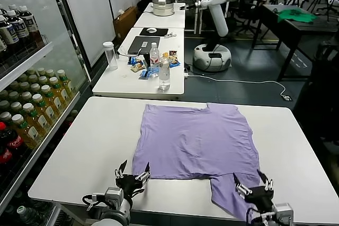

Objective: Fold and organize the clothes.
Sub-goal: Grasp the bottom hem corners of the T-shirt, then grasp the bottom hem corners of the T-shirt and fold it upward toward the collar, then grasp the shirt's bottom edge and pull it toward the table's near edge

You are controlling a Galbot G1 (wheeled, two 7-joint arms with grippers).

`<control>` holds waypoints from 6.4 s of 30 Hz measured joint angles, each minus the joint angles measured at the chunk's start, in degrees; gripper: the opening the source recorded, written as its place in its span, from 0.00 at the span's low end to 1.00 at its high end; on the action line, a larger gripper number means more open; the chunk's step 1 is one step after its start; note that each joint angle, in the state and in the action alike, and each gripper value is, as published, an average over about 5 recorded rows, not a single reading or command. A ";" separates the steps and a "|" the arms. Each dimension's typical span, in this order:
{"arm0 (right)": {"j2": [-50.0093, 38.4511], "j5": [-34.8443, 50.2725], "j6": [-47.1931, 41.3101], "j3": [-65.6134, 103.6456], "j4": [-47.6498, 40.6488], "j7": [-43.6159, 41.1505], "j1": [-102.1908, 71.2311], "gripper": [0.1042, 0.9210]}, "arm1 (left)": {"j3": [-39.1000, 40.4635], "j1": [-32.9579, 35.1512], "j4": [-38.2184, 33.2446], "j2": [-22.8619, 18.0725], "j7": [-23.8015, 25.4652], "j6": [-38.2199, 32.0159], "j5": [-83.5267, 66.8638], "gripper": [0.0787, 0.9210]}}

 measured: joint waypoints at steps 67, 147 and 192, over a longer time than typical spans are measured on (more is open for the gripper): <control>-3.79 14.59 -0.60 1.86 -0.31 0.24 7.26 0.02 | 0.04 -3.83 -0.38 1.78 -0.47 -5.91 -12.83 0.01; -10.59 12.13 -4.12 -0.15 -21.10 3.06 25.97 0.85 | 4.88 -21.27 20.17 -0.28 -3.10 -4.35 -9.90 0.81; -11.18 12.45 -3.57 5.23 -7.88 1.53 8.75 0.02 | 2.15 -8.72 7.13 5.15 -2.64 -4.55 -12.95 0.03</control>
